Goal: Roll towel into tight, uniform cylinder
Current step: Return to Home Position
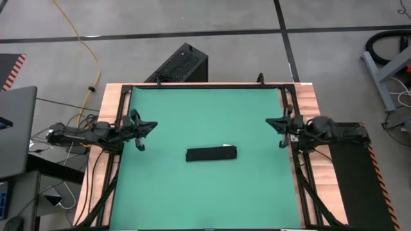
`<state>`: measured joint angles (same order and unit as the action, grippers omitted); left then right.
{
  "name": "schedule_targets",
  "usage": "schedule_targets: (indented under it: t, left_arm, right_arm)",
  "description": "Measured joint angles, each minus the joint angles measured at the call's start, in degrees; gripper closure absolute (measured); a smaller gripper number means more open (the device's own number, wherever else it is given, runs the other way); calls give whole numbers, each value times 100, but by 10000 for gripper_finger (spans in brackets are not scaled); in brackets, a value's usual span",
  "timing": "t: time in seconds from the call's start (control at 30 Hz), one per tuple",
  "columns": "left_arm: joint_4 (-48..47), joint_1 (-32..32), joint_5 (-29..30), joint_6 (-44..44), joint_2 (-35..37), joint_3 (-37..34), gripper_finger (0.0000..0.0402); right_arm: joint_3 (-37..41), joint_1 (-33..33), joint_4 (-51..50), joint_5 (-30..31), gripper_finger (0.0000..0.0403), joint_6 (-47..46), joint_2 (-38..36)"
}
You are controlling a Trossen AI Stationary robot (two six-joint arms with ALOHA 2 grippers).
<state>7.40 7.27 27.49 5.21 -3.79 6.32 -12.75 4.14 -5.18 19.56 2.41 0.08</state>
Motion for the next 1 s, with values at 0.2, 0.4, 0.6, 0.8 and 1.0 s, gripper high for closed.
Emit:
schedule_targets:
  t: [0.2, 0.4, 0.6, 0.8, 1.0]
  left_arm:
    - [-694, -2, 109, 203, 370, 56, 402]
    - [-467, -2, 109, 354, 359, -248, 401]
    - [-318, 0, -45, 361, 359, -384, 401]
    - [10, 0, -60, 303, 356, -570, 401]
    - [16, 0, -47, 312, 358, -572, 402]
  right_arm:
    - [-672, 0, -1216, -3, 380, -280, 2]
    - [-607, 15, -1308, -55, 380, -282, 2]
    - [-312, 278, -1101, -462, 380, -604, 6]
    - [254, 547, -221, -444, 380, -843, 7]
    - [1163, 693, 894, 47, 380, -835, 7]
